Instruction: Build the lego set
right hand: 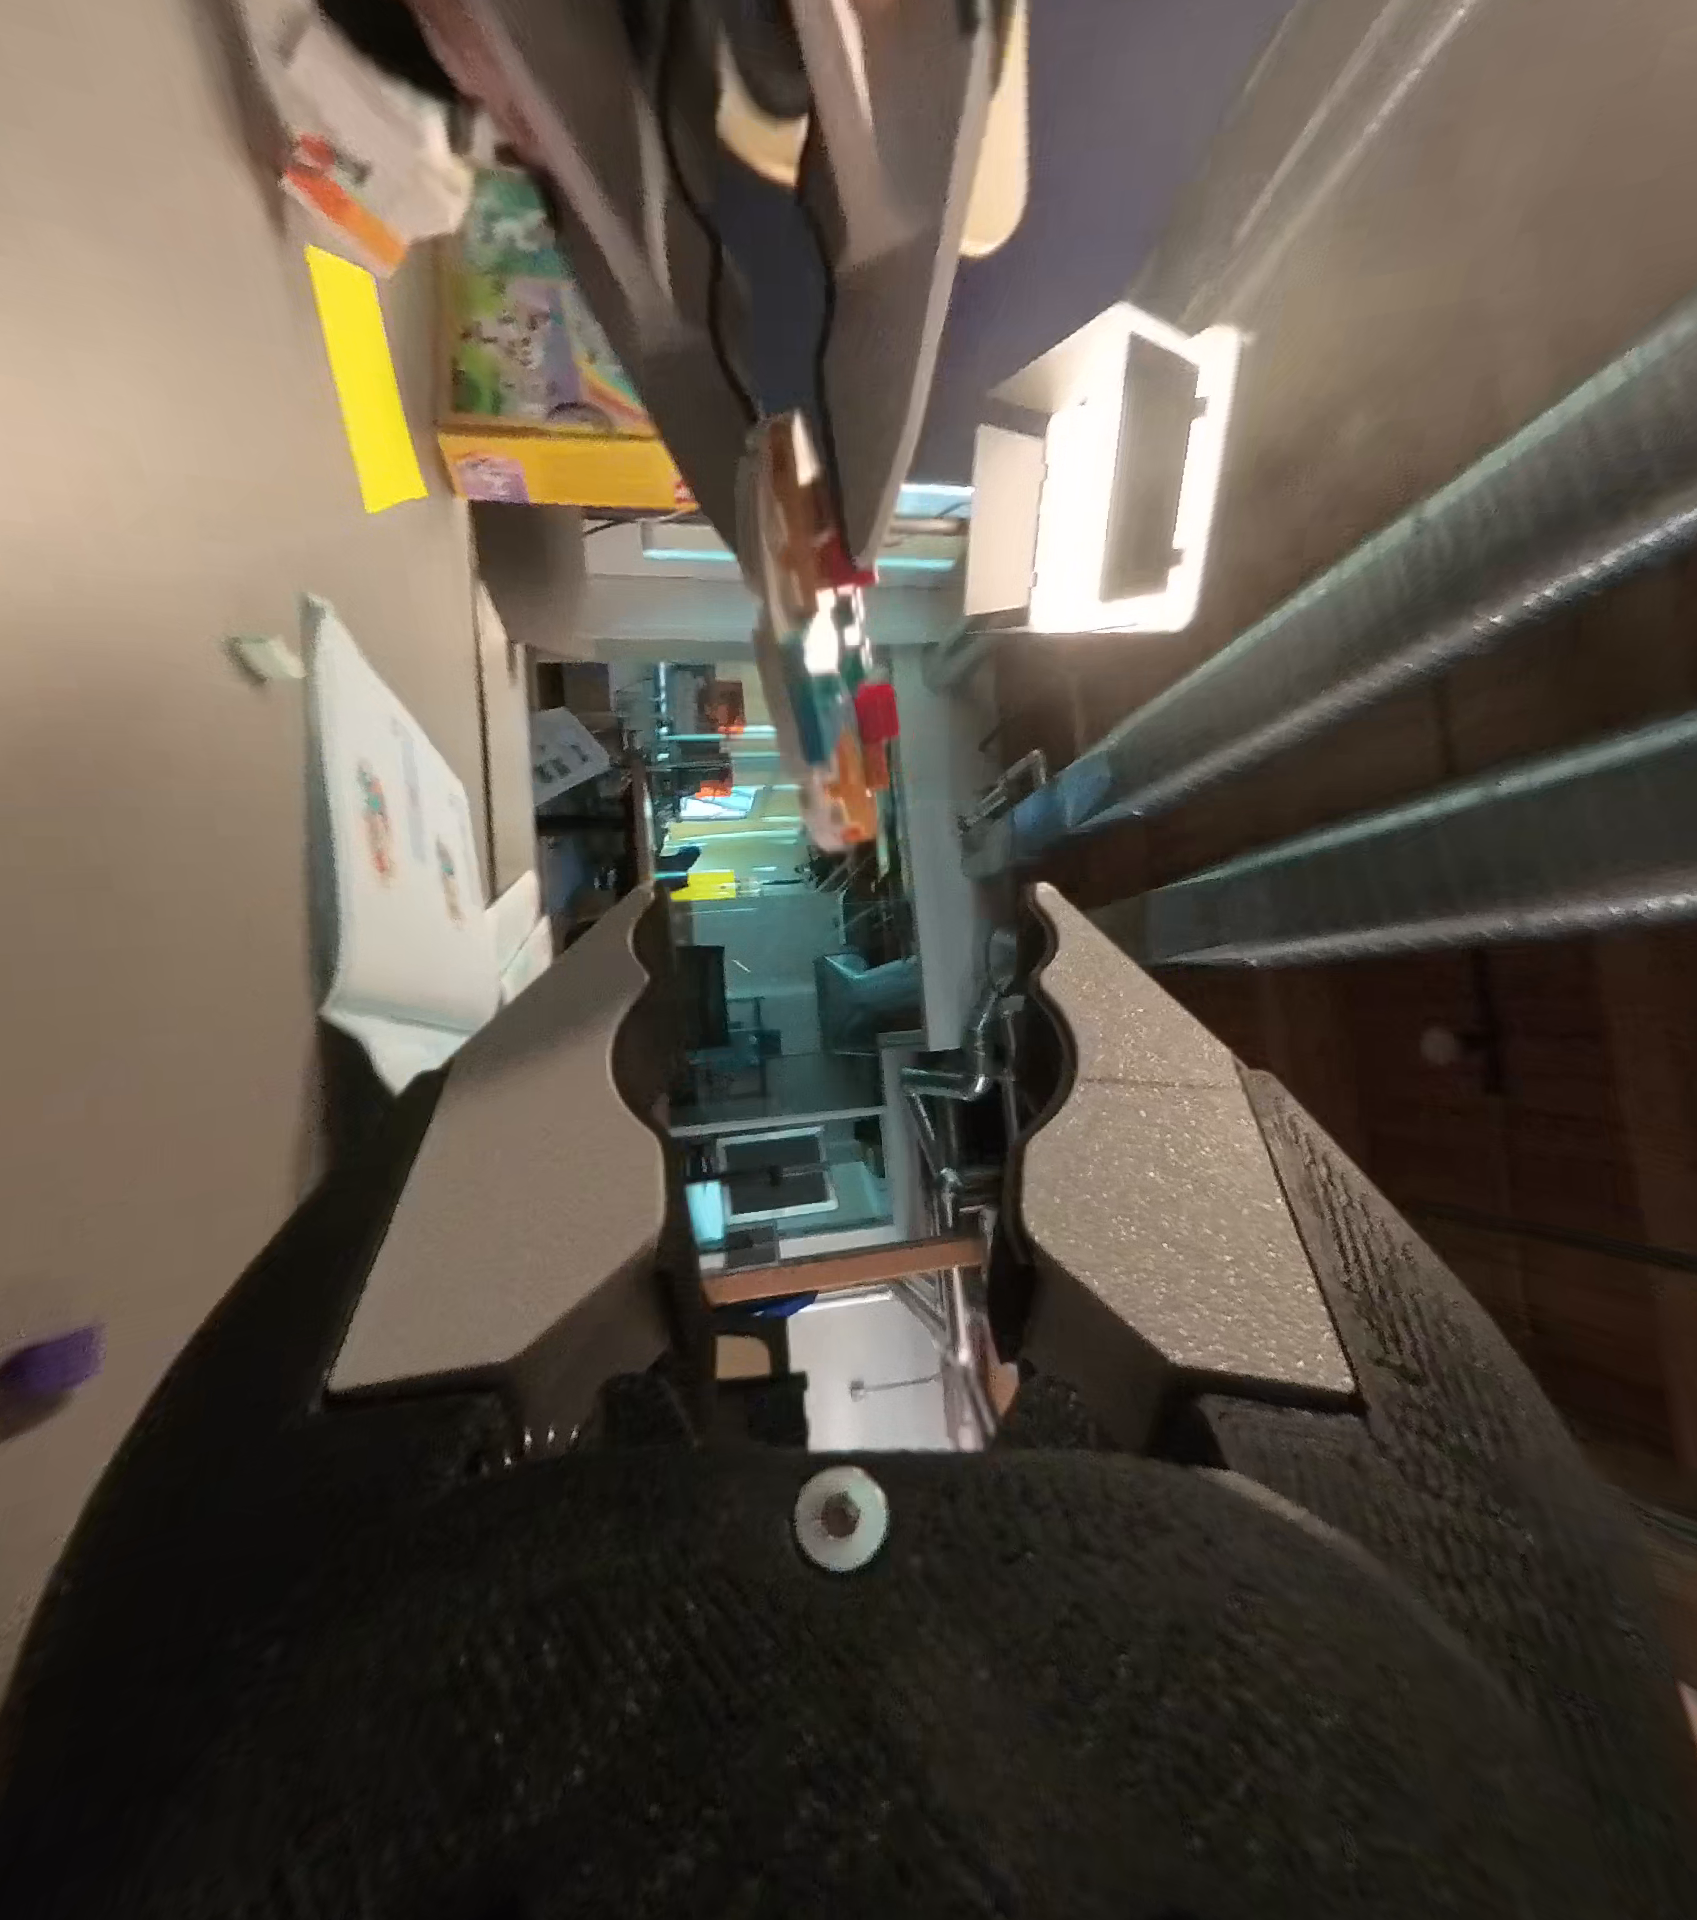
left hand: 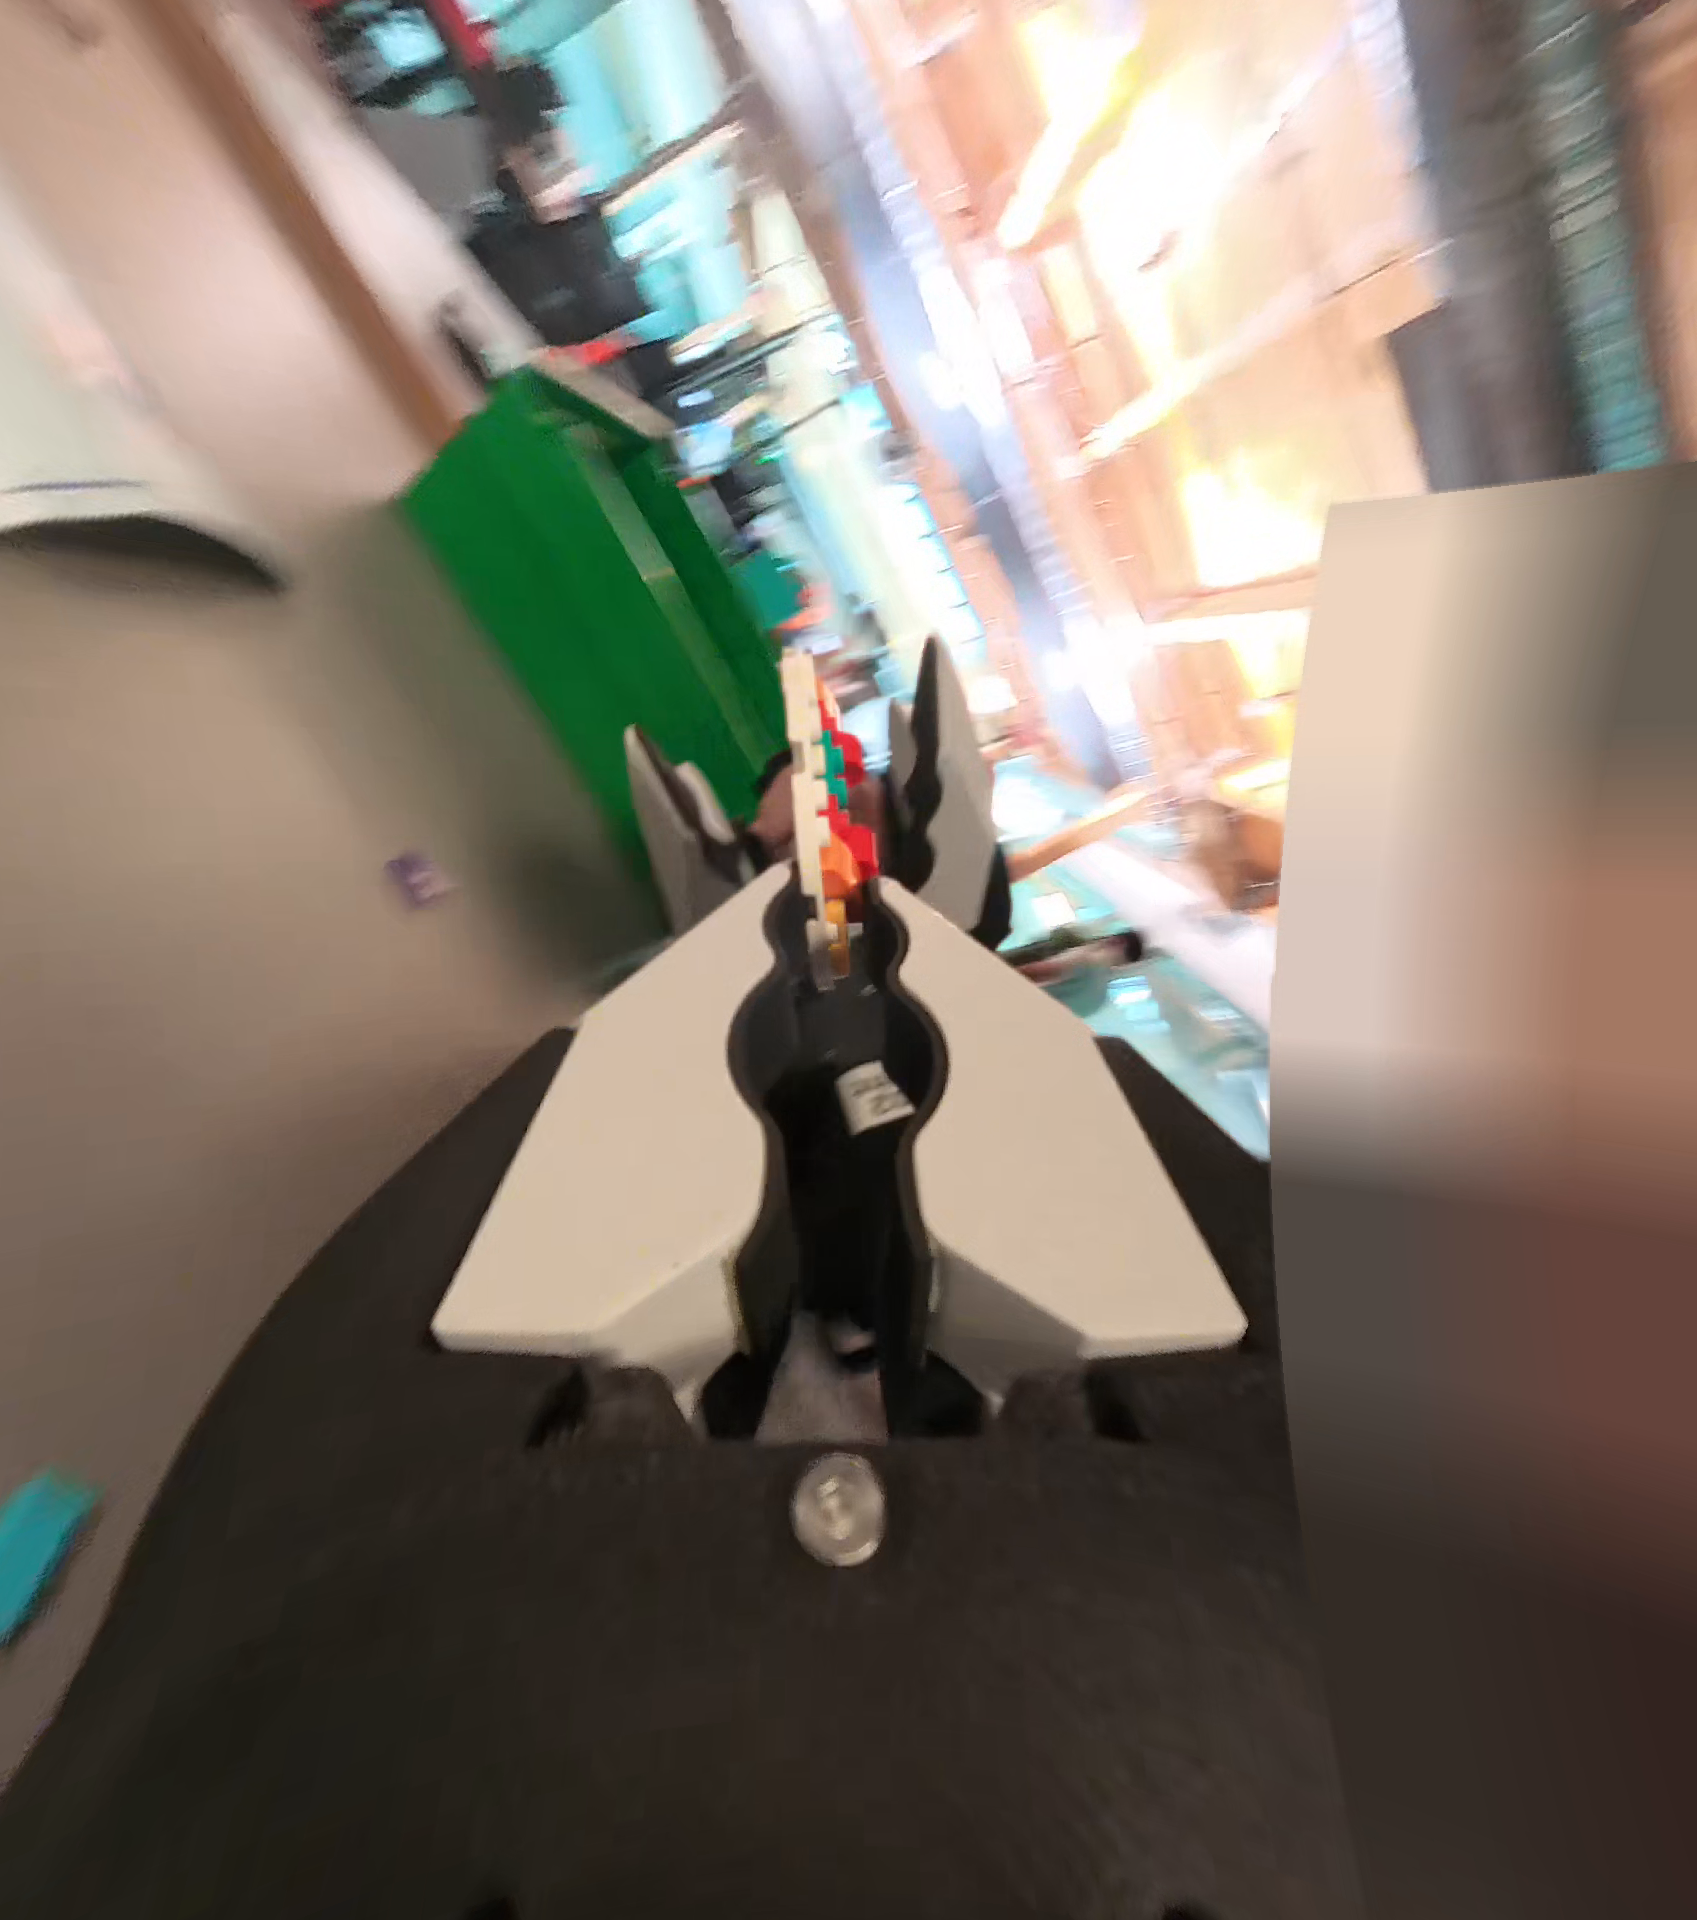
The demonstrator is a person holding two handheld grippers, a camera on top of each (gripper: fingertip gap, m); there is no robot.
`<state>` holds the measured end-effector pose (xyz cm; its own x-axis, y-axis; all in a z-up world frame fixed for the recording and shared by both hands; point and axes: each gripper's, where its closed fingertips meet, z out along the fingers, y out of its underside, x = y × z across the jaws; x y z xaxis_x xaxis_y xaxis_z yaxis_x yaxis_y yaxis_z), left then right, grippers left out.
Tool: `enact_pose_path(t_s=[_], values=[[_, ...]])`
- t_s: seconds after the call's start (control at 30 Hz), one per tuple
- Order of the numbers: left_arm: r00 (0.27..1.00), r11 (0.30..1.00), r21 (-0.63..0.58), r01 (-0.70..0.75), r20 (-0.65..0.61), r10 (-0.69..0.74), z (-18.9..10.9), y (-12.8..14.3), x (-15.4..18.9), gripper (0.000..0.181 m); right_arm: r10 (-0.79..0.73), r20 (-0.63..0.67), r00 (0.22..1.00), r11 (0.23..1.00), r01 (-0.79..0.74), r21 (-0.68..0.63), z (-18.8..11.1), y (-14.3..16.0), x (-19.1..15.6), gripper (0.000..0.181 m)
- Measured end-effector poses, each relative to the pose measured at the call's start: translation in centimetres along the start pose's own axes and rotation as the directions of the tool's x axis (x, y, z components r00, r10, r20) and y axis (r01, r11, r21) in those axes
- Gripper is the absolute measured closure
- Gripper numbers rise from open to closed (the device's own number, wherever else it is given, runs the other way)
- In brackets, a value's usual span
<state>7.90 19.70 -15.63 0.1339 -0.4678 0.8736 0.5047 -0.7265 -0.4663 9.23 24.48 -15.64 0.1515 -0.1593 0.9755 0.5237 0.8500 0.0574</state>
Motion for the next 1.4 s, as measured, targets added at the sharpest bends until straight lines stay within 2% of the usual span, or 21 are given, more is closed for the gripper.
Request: enact_pose_path(t_s=[0.03, 0.1, 0.13, 0.2, 0.33, 0.5, 0.57, 0.67, 0.73, 0.93, 1.23, 1.4], values=[[0.998, 0.999, -0.018, -0.029, 0.057, 0.030, -0.2, 0.5, -1.0, 0.173, 0.013, 0.013, 1.000, 1.000, -0.013, -0.019, -0.2, 0.6, -1.0, 0.117], [0.985, 0.995, -0.073, -0.066, 0.154, 0.076, -0.8, 1.3, -2.8, 0.173, 0.022, 0.044, 0.999, 0.997, -0.019, -0.069, -0.6, 2.1, -2.3, 0.120], [0.977, 0.992, -0.103, -0.077, 0.190, 0.095, -1.1, 1.7, -3.5, 0.173, 0.038, 0.027, 0.999, 0.994, -0.035, -0.104, -0.7, 3.2, -1.7, 0.123], [0.960, 0.984, -0.156, -0.088, 0.249, 0.125, -1.6, 2.3, -4.6, 0.172, 0.173, -0.034, 0.984, 0.971, -0.176, -0.159, -1.3, 5.4, -0.2, 0.125], [0.951, 0.951, -0.306, -0.040, 0.281, 0.130, -1.7, 4.4, -5.8, 0.172, 0.445, -0.157, 0.882, 0.853, -0.471, -0.227, -2.8, 10.4, 1.3, 0.134], [0.950, 0.889, -0.451, 0.075, 0.303, 0.074, -1.0, 6.5, -7.0, 0.171, 0.575, -0.219, 0.788, 0.741, -0.615, -0.268, -3.7, 14.0, 0.7, 0.137], [0.951, 0.874, -0.479, 0.081, 0.298, 0.076, -0.6, 6.7, -7.2, 0.171, 0.603, -0.216, 0.768, 0.722, -0.641, -0.262, -3.7, 14.1, 0.4, 0.139], [0.916, 0.824, -0.559, 0.088, 0.371, 0.154, -0.4, 7.5, -8.8, 0.169, 0.636, -0.181, 0.750, 0.708, -0.661, -0.250, -3.4, 13.7, -0.4, 0.141], [0.917, 0.808, -0.583, 0.085, 0.363, 0.166, 0.1, 7.8, -8.8, 0.169, 0.647, -0.159, 0.746, 0.705, -0.664, -0.247, -3.1, 13.4, -0.8, 0.142], [0.913, 0.818, -0.567, 0.091, 0.375, 0.158, 0.4, 7.1, -9.4, 0.169, 0.687, -0.118, 0.717, 0.679, -0.691, -0.246, -2.8, 13.1, -1.7, 0.143], [0.862, 0.819, -0.570, 0.073, 0.448, 0.236, -0.2, 6.2, -10.5, 0.161, 0.725, -0.111, 0.680, 0.642, -0.725, -0.248, -2.9, 13.3, -2.2, 0.146], [0.818, 0.821, -0.570, 0.040, 0.490, 0.300, -0.7, 5.4, -10.7, 0.151, 0.740, -0.100, 0.666, 0.629, -0.737, -0.248, -2.8, 13.1, -2.5, 0.150]])
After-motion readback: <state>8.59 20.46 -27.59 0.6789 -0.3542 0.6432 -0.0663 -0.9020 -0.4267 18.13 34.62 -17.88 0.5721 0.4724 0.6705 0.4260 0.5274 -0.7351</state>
